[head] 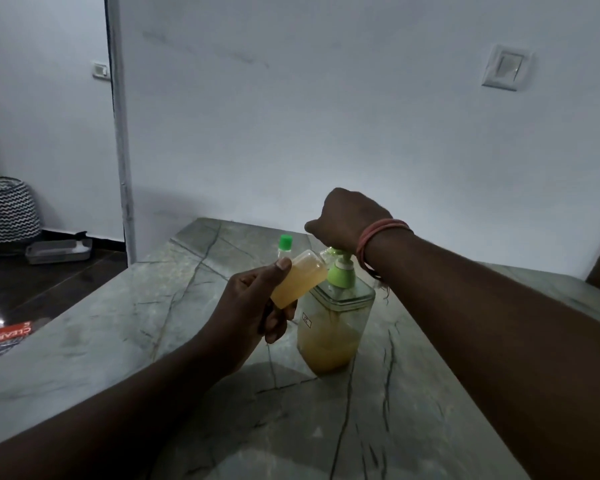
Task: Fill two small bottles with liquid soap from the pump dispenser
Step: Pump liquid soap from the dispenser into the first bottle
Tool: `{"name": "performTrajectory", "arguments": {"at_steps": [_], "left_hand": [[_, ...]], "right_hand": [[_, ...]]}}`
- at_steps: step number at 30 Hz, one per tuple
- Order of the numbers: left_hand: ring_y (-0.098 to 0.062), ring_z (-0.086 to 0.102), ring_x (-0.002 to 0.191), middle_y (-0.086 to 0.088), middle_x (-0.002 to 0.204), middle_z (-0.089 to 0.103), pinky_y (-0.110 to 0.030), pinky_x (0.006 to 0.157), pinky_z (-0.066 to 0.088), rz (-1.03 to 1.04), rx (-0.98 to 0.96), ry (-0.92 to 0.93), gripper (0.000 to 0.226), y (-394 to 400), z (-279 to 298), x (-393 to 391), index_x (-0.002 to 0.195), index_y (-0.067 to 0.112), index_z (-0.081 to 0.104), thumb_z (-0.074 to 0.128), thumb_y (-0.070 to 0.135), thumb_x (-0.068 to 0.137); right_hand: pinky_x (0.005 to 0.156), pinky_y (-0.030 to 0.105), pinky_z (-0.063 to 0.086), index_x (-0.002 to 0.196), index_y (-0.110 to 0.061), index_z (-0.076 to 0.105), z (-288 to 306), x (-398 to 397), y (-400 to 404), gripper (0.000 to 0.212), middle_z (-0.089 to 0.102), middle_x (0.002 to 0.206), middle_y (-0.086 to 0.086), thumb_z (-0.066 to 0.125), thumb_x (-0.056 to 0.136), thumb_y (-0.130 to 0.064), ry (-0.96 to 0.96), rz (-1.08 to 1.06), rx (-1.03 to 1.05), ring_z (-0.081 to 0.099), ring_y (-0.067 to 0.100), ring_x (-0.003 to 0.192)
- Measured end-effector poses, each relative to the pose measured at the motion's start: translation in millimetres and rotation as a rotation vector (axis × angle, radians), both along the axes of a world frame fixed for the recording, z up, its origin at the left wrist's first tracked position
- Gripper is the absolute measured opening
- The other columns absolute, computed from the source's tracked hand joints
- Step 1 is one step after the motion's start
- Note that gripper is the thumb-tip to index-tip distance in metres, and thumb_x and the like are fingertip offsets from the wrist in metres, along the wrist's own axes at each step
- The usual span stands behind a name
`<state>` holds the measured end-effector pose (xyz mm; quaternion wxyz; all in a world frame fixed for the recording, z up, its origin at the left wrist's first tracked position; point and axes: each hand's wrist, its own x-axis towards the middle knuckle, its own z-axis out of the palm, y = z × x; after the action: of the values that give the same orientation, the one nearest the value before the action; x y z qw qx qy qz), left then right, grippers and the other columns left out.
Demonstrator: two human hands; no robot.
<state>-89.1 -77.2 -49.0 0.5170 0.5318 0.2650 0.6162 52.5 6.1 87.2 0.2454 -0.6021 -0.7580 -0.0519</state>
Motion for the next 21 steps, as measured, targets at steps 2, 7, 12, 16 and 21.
{"name": "performTrajectory", "arguments": {"at_steps": [2, 7, 12, 16, 21], "left_hand": [[-0.013, 0.043, 0.043, -0.014, 0.065, 0.061, -0.024, 0.04, 0.04, 0.002, 0.003, 0.004, 0.041, 2.0, -1.5, -1.3, 0.111, 0.016, 0.075, 0.067, 0.052, 0.093], [-0.013, 0.043, 0.043, -0.012, 0.064, 0.06, -0.024, 0.04, 0.04, 0.003, 0.02, 0.008, 0.045, 2.2, -0.5, -3.7, 0.11, 0.01, 0.072, 0.068, 0.052, 0.093], [-0.013, 0.044, 0.044, -0.012, 0.065, 0.061, -0.024, 0.041, 0.04, 0.01, 0.006, 0.005, 0.052, 0.6, 0.4, -2.2, 0.119, 0.011, 0.068, 0.067, 0.054, 0.09], [-0.013, 0.044, 0.043, -0.014, 0.067, 0.061, -0.024, 0.04, 0.04, -0.024, 0.009, -0.004, 0.042, 4.5, -3.4, -3.2, 0.109, 0.021, 0.077, 0.069, 0.056, 0.088], [-0.012, 0.044, 0.041, -0.012, 0.062, 0.061, -0.023, 0.039, 0.04, -0.029, 0.027, -0.005, 0.037, 4.4, -2.5, -6.0, 0.103, 0.024, 0.08, 0.069, 0.056, 0.088]], "right_hand": [[0.047, 0.022, 0.031, 0.058, -0.017, 0.051, -2.8, -0.5, 0.5, 0.024, 0.057, 0.057, -0.001, 0.06, 0.072, -0.035, 0.032, 0.009, 0.033, 0.054, 0.018, 0.054], [0.048, 0.023, 0.032, 0.054, -0.017, 0.048, -7.1, 0.1, 2.5, 0.023, 0.056, 0.055, 0.001, 0.061, 0.071, -0.028, 0.114, 0.006, -0.058, 0.053, 0.021, 0.051], [0.05, 0.024, 0.038, 0.059, -0.017, 0.055, -2.6, -1.7, 2.2, 0.02, 0.062, 0.062, 0.0, 0.061, 0.072, -0.03, 0.067, 0.012, -0.087, 0.059, 0.02, 0.058], [0.049, 0.024, 0.037, 0.061, -0.017, 0.054, -2.3, -2.5, 6.0, 0.024, 0.061, 0.062, 0.0, 0.063, 0.073, -0.036, 0.013, 0.002, -0.031, 0.058, 0.018, 0.057], [0.052, 0.024, 0.039, 0.057, -0.015, 0.057, -9.4, -2.7, 9.0, 0.018, 0.065, 0.061, 0.001, 0.061, 0.069, -0.028, 0.09, 0.005, -0.083, 0.061, 0.022, 0.058]]}}
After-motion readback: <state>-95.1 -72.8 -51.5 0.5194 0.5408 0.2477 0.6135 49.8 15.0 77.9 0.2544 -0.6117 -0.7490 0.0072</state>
